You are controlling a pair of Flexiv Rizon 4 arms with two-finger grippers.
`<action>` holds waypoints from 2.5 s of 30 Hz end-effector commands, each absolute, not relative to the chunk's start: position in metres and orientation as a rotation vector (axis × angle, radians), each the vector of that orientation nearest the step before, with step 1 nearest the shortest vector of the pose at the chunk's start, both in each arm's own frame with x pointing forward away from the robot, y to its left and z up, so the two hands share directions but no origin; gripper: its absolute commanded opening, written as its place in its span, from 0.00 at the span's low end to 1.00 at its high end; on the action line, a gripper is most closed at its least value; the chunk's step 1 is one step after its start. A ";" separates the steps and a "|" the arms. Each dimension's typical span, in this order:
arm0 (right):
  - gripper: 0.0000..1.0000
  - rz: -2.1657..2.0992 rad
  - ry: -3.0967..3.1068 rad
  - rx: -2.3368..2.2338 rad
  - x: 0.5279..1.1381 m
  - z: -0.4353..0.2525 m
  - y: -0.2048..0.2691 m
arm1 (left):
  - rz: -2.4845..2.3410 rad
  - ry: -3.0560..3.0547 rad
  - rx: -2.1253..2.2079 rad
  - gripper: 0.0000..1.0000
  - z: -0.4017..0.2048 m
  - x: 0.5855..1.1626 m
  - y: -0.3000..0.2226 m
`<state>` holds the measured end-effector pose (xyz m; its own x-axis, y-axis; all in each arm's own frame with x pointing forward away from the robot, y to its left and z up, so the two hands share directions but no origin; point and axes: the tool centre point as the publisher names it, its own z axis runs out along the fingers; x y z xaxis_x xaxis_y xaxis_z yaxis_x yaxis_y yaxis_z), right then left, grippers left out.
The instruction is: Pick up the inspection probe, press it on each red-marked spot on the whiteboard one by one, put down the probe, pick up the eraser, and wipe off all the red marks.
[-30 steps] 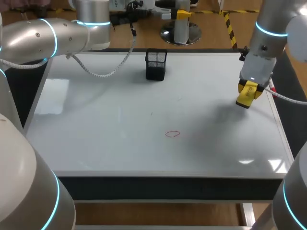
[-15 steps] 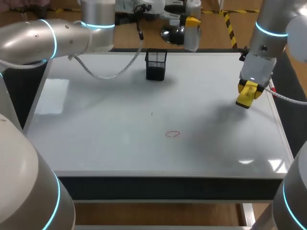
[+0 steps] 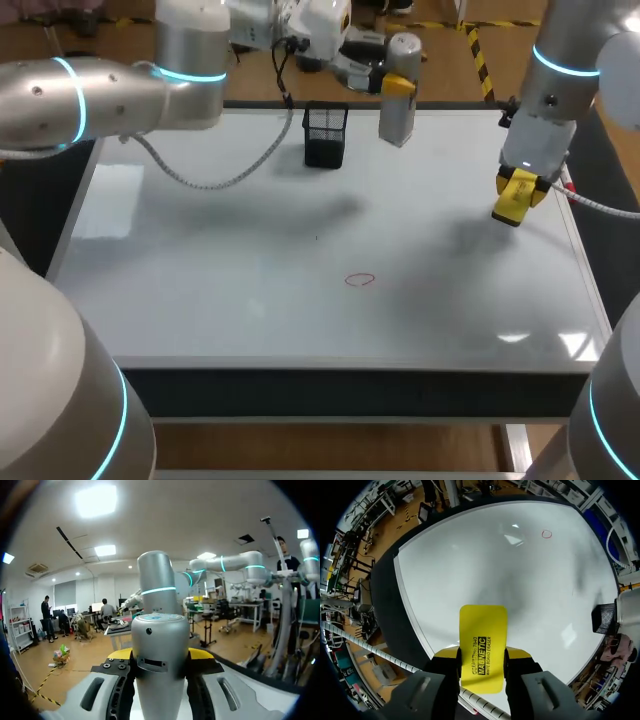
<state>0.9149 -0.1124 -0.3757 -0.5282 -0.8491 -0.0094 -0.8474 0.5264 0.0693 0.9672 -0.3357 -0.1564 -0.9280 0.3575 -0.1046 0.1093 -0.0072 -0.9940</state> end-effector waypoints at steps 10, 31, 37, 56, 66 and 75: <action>0.00 -0.097 -2.720 1.515 0.915 -0.375 -0.113 | 2.001 -2.044 -0.522 0.00 -0.183 0.872 -0.322; 0.00 -0.097 -2.720 1.515 0.915 -0.375 -0.113 | 1.922 -1.926 -0.557 0.00 -0.241 0.805 -0.297; 0.00 -0.097 -2.720 1.515 0.915 -0.375 -0.113 | 1.905 -1.909 -0.521 0.00 -0.254 0.798 -0.291; 0.00 -0.097 -2.720 1.515 0.915 -0.375 -0.113 | 1.898 -1.903 -0.480 0.00 -0.279 0.792 -0.286; 0.00 -0.097 -2.720 1.515 0.915 -0.375 -0.113 | 1.897 -1.903 -0.453 0.00 -0.285 0.796 -0.283; 0.00 -0.097 -2.720 1.515 0.915 -0.375 -0.113 | 1.895 -1.904 -0.456 0.00 -0.283 0.796 -0.282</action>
<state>0.9150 -0.1123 -0.3758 -0.5282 -0.8491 -0.0093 -0.8474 0.5264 0.0690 0.7951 -0.2823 -0.2819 -0.8630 0.5015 0.0613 -0.0600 0.0187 -0.9980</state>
